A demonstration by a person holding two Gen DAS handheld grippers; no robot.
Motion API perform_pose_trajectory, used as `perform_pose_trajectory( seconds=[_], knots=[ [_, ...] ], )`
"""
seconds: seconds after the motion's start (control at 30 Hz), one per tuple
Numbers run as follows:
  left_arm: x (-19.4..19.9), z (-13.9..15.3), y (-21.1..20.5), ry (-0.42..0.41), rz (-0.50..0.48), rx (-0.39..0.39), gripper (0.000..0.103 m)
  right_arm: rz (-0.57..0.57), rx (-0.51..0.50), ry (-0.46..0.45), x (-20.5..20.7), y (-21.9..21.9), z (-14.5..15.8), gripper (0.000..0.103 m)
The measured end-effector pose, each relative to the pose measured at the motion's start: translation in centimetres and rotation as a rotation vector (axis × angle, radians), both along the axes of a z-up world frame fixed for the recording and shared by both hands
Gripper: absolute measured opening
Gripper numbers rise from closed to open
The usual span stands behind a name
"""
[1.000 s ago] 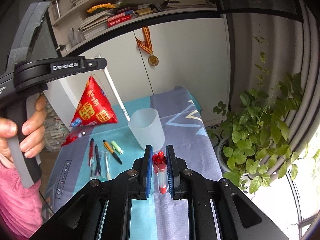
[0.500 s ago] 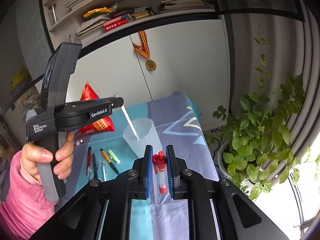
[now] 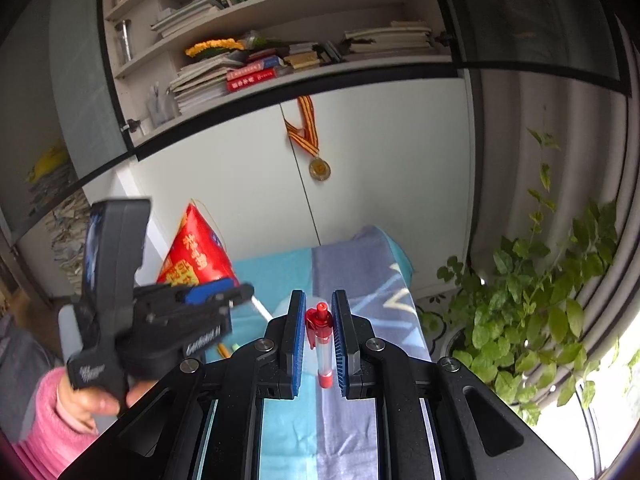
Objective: Organize stationery
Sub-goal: 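Lower the white pen into the frosted cup and open the left tool, then lower the red pen into the frosted cup and open the right tool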
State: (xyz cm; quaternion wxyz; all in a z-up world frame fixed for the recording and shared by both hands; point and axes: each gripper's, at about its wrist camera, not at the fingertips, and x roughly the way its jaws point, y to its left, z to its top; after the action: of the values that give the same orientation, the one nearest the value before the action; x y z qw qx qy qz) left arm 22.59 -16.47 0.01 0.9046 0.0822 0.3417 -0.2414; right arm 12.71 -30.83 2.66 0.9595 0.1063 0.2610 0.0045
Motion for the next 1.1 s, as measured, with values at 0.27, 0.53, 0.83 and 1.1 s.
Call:
perform_pose_trajectory(
  seconds=[0.27, 0.53, 0.83, 1.1],
  knots=[
    [-3.2, 1.7, 5.9, -0.061, 0.085, -0.067, 0.059, 0.040, -0.065, -0.021, 3.7, 2.7, 1.1, 0.014],
    [-3.8, -0.3, 10.8, -0.038, 0.191, -0.069, 0.059, 0.000, -0.071, 0.012, 6.6, 3.6, 0.0, 0.014],
    [-3.9, -1.8, 13.8, 0.000, 0.228, -0.083, 0.059, -0.039, -0.080, 0.075, 7.7, 3.9, -3.1, 0.014],
    [-2.6, -4.2, 16.2, 0.092, 0.302, -0.112, 0.059, -0.039, -0.042, 0.170, 7.0, 3.7, -6.0, 0.014]
  ],
)
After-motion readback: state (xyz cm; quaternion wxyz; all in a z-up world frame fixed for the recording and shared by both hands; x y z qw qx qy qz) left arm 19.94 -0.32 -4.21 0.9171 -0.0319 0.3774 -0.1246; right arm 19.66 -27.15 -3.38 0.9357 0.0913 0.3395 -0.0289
